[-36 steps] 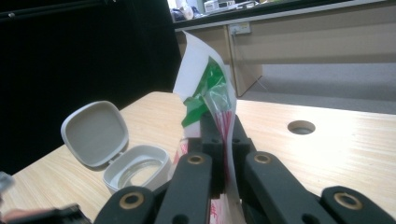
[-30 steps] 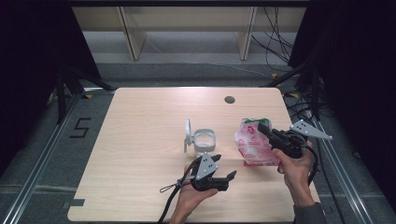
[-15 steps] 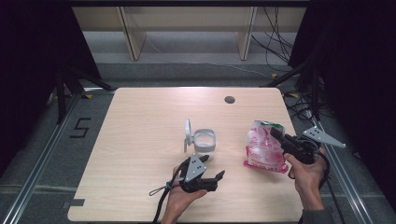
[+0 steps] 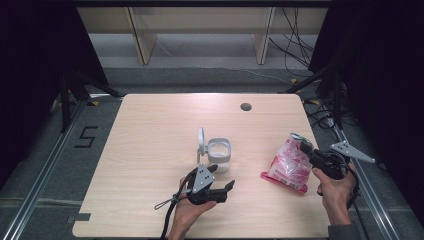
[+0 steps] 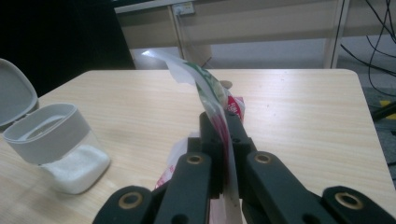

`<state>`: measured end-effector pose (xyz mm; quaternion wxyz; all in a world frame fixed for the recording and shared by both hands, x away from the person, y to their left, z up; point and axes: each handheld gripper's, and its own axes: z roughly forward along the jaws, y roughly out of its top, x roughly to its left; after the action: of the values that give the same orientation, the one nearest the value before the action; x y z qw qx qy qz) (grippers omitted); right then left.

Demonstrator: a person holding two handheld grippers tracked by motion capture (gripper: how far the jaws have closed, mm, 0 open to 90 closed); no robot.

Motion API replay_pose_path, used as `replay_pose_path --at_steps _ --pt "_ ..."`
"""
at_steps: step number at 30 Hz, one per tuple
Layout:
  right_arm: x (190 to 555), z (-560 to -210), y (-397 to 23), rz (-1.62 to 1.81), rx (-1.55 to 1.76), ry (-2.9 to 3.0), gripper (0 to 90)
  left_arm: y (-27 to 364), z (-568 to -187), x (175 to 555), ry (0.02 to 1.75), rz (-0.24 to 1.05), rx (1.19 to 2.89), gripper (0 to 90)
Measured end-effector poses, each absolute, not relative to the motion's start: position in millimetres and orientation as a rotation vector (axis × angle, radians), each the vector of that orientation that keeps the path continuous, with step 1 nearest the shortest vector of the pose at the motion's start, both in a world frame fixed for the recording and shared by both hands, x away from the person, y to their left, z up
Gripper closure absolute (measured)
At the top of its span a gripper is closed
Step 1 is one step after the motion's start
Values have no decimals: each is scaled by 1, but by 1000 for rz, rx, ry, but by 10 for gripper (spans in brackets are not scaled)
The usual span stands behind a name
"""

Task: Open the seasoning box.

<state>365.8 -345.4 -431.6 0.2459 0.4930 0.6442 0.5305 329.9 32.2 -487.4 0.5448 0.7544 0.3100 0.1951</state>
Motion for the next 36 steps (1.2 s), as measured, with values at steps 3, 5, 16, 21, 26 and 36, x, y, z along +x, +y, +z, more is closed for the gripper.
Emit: replay_pose_path --at_steps 3,5,16,21,26,36 --pt "367 -436 -347 1424 1338 1768 900 32 -488 330 735 465 1797 246" --pt "366 -438 -349 1415 1374 1770 900 32 -490 330 744 456 1790 246" --pt "371 -449 -354 1397 1407 1779 876 43 -490 333 773 483 1794 250" --pt "375 -456 -357 1382 1390 1794 860 50 -487 333 777 507 1812 248" --pt "376 -459 -355 1328 1406 1799 823 61 -484 332 790 533 1809 247" --pt "377 -468 -360 1327 1447 1771 700 85 -479 337 842 576 1789 245"
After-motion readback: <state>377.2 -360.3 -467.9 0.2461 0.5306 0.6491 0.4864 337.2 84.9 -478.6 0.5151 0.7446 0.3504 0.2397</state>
